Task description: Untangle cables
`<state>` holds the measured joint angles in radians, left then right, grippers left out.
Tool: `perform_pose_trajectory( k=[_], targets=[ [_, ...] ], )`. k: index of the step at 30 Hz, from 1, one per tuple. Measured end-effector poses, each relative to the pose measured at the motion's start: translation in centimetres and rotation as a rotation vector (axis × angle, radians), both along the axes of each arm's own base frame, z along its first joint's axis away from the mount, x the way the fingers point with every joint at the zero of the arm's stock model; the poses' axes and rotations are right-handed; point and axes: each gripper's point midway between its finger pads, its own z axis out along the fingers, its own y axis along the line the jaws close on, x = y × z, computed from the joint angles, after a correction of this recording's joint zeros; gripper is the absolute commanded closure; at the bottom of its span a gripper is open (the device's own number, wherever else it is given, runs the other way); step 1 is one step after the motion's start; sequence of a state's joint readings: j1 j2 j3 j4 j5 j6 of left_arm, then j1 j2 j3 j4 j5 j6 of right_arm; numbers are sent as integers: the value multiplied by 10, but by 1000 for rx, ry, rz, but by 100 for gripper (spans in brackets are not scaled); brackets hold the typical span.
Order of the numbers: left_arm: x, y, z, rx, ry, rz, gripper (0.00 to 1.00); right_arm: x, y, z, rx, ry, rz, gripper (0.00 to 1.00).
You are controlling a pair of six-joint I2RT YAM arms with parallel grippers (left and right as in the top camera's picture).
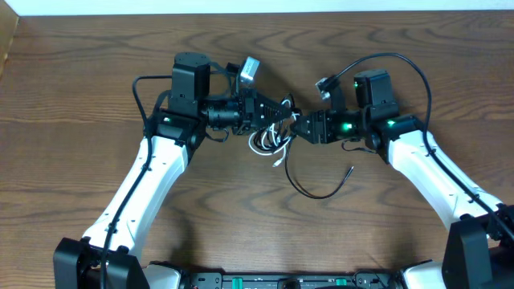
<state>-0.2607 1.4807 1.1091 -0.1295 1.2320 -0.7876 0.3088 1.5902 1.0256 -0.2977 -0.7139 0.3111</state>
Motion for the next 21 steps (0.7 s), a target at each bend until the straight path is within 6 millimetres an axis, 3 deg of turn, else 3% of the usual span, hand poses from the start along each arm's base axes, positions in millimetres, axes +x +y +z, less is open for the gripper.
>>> perform_pose_trajectory(
  k=[8, 14, 21],
  targets=[
    [2, -2, 11, -44, 87, 10, 93, 19, -2, -15, -113, 26, -218, 50],
    [5, -1, 33, -110, 22, -18, 93, 18, -39, -50, -278, 149, -425, 51],
    [16, 19, 40, -131, -1, 14, 92, 10, -80, -68, -419, 212, -514, 54]
  ],
)
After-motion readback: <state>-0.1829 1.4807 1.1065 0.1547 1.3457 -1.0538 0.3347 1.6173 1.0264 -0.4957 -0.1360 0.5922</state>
